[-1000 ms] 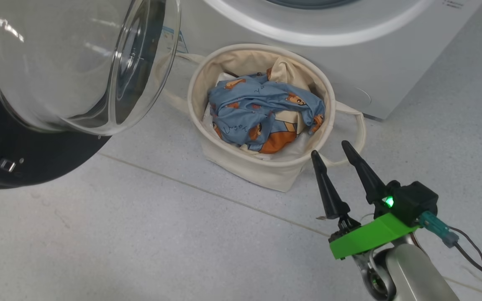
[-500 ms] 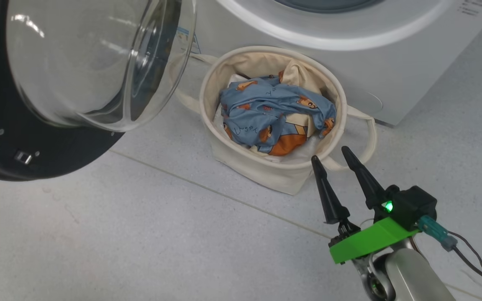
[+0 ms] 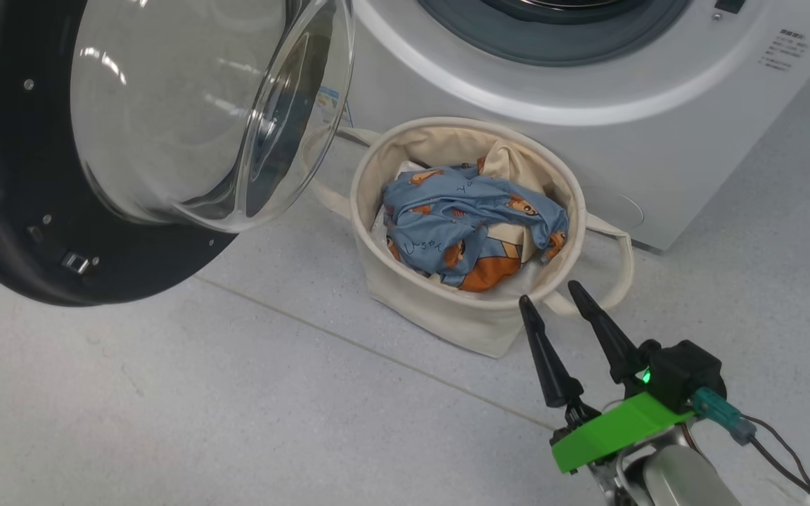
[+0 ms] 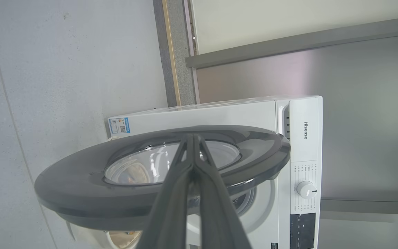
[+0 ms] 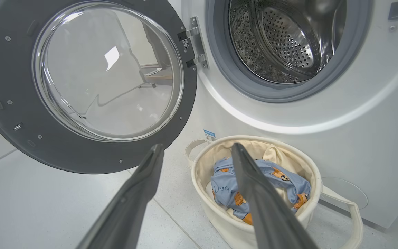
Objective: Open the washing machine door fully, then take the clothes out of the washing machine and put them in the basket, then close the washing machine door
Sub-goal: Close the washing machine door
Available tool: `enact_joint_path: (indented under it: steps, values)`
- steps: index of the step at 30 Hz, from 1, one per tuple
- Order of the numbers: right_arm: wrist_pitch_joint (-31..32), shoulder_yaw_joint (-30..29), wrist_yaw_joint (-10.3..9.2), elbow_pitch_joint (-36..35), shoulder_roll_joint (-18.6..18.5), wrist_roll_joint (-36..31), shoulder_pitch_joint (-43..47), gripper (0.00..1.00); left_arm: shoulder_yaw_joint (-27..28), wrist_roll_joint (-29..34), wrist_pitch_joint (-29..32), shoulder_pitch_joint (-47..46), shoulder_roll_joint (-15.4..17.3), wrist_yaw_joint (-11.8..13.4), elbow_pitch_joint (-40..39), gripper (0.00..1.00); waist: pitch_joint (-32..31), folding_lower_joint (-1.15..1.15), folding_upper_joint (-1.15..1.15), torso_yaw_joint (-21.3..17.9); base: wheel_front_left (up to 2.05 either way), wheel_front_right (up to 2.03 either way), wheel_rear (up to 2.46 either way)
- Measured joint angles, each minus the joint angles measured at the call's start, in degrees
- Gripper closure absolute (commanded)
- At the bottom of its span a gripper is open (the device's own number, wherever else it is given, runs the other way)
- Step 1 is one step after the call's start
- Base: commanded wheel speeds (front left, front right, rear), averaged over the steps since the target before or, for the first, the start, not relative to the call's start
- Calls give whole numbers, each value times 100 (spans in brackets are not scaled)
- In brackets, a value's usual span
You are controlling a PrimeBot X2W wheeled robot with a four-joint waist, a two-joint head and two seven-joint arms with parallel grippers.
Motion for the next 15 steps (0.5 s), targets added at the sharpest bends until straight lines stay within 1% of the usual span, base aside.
enact_joint_path:
  steps: [9,13,15]
  values:
    - [0,-3,0,9,3,-1,0,0,-212,0,297,25,-85,100,-232,100,40,0,0,-38,0,0,0]
    - [0,-9,0,12,4,0,1,0,-360,0,437,101,-126,101,-337,100,23,0,0,-69,0,0,0]
    - [0,-8,0,12,5,0,1,0,-520,65,536,226,-132,99,-428,100,10,0,0,-82,0,0,0]
